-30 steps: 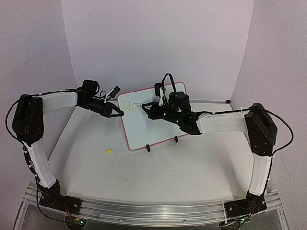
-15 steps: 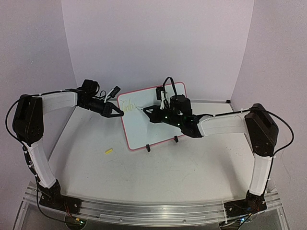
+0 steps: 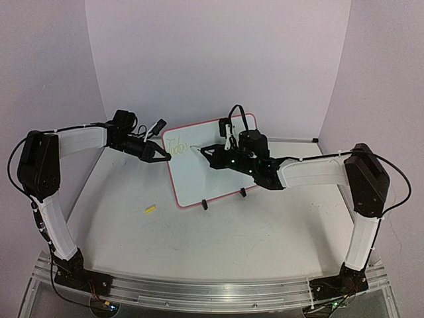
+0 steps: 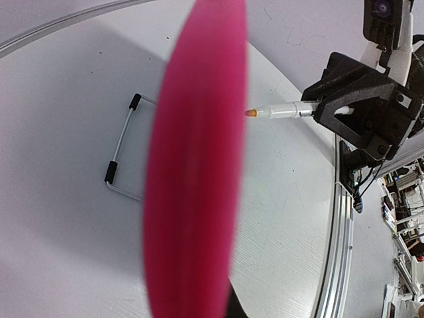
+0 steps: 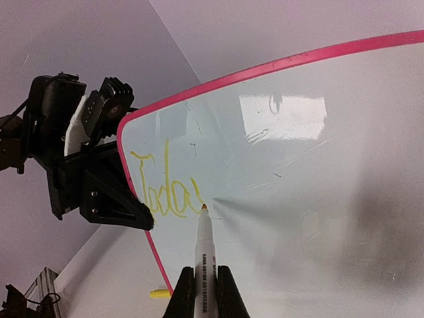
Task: Write a sentence on the whiteboard
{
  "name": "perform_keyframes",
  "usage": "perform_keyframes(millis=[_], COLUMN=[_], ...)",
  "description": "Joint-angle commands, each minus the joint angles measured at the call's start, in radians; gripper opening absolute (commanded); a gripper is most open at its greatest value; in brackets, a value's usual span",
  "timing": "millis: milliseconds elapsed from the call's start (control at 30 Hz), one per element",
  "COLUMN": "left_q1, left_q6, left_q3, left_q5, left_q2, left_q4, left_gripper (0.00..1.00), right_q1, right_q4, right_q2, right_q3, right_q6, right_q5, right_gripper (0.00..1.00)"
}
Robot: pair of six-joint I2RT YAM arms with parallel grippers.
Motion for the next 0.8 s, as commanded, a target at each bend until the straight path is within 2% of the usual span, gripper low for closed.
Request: perform_keyframes(millis=[0,767], left_q1=[-0.016,-0.02], left_q6=[0.037,0.04], left_q3=[0.026,0.027], left_q5=[-0.044,-0.048], left_q2=[-0.007,-0.004], left_q4=[-0.042,-0.046], left_gripper=[0.0,0.0], right_q1=[-0.003,-0.011], right_q4=[0.023,-0.008], right_q2=[-0.005,0.044], right_q3=[0.049,0.071], right_q6=[-0.003,0.0], right_q5=[0.012,0.051], right_gripper=[0.0,0.0])
